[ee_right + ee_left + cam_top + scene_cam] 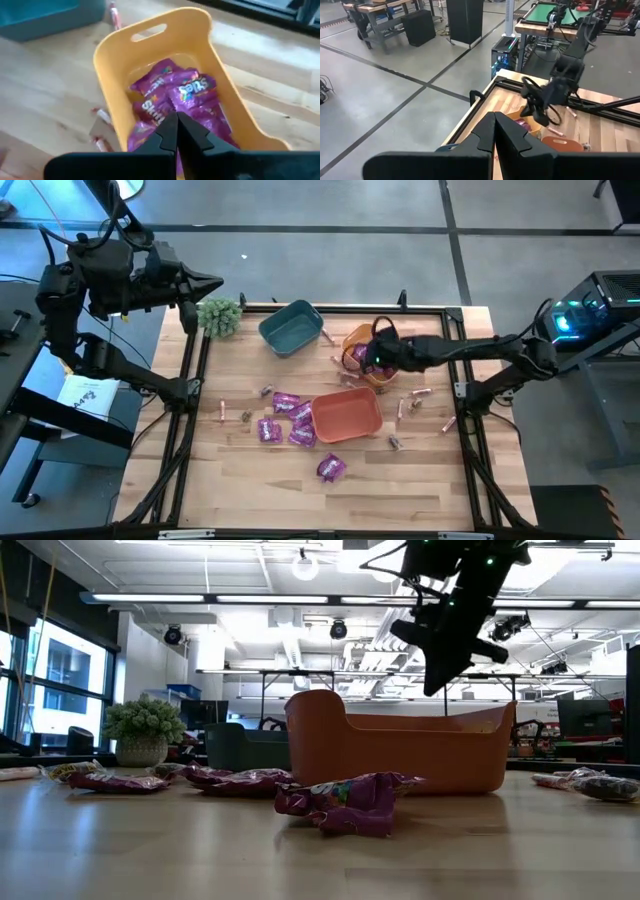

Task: Sort candy
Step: Put the purple candy into the yellow bin

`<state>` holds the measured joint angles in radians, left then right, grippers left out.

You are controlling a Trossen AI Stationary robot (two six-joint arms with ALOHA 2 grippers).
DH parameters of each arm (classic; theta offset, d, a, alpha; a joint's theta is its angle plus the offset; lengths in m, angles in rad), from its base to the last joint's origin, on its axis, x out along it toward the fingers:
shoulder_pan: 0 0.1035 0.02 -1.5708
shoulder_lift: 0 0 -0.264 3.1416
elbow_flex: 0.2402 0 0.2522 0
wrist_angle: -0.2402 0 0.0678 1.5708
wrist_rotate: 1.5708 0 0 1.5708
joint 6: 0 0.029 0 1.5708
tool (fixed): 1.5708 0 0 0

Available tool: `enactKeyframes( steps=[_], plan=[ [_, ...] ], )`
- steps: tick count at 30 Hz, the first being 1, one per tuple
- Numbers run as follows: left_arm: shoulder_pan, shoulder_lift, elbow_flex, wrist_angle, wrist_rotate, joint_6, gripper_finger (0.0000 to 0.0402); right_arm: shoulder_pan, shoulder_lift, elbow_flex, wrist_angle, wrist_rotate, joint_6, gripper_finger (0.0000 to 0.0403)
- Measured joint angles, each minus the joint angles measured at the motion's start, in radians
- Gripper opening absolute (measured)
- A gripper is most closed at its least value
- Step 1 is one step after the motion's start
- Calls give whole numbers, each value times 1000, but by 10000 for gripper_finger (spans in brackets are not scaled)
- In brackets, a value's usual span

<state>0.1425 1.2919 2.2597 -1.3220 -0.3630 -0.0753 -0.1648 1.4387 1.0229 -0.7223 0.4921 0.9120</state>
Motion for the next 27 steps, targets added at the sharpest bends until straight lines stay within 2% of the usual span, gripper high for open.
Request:
enactKeyframes(
  steps=[3, 7, 10, 14, 19, 22, 27],
  plan=[
    [0, 0, 0, -15, 3, -4, 0, -61, -1, 3, 17, -109, -71, 0],
    [0, -1, -19, -144, 54, -80, 0, -54, -37, 4, 144, -133, -179, 0],
    [-25, -9, -110, -252, 93, -216, 0, -40, -60, 4, 239, -160, -224, 0],
    [-136, -48, -374, -177, 105, -321, 0, -32, -75, 4, 388, -269, -298, 0],
    [-267, -115, -812, 133, 128, -401, 0, -31, -73, 4, 560, -436, -345, 0],
    [-313, -138, -1058, 346, 182, -473, 0, -31, -71, 4, 634, -507, -337, 0],
    [-342, -169, -1361, 589, 271, -638, 0, -18, -21, 4, 729, -620, -313, 8]
  ],
)
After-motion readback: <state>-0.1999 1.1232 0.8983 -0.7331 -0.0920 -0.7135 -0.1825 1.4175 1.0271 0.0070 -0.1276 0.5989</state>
